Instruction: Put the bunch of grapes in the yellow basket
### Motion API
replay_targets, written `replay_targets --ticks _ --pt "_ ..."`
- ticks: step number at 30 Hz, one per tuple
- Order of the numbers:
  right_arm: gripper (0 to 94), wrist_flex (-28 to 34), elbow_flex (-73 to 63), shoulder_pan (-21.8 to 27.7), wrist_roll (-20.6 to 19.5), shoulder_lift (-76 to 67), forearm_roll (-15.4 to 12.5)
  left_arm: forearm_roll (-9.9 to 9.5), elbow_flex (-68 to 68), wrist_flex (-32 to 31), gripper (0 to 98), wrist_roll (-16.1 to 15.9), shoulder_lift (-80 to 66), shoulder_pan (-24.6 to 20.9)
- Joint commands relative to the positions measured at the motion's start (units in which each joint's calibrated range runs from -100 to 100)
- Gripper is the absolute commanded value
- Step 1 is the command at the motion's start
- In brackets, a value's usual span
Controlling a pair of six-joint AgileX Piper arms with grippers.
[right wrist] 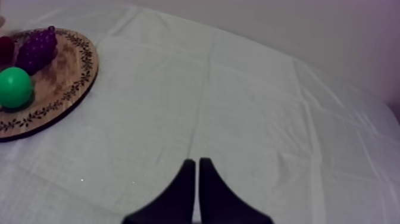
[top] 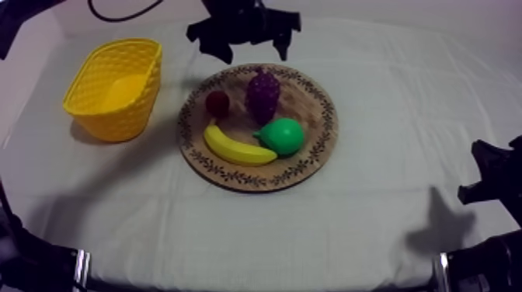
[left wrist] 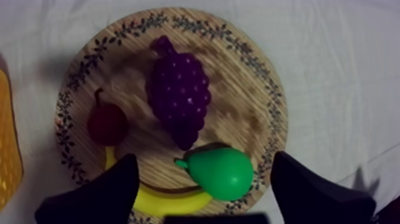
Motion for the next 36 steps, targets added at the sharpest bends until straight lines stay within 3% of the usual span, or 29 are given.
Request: replay_targets --ticks 1,16,36 --pt "0.5 0.0 0.0 0.0 0.0 0.0 0.0 0.33 0.1 -0.8 82.0 -0.4 0.9 -0.2" --pt "0.5 0.0 0.0 0.0 0.0 0.0 0.0 3.74 0.1 -6.7 81.4 -4.6 10.3 -2.1" --pt "0.5 0.0 0.0 0.0 0.0 0.0 0.0 5.12 -5.9 -7.8 81.7 -6.0 18.5 -2.5"
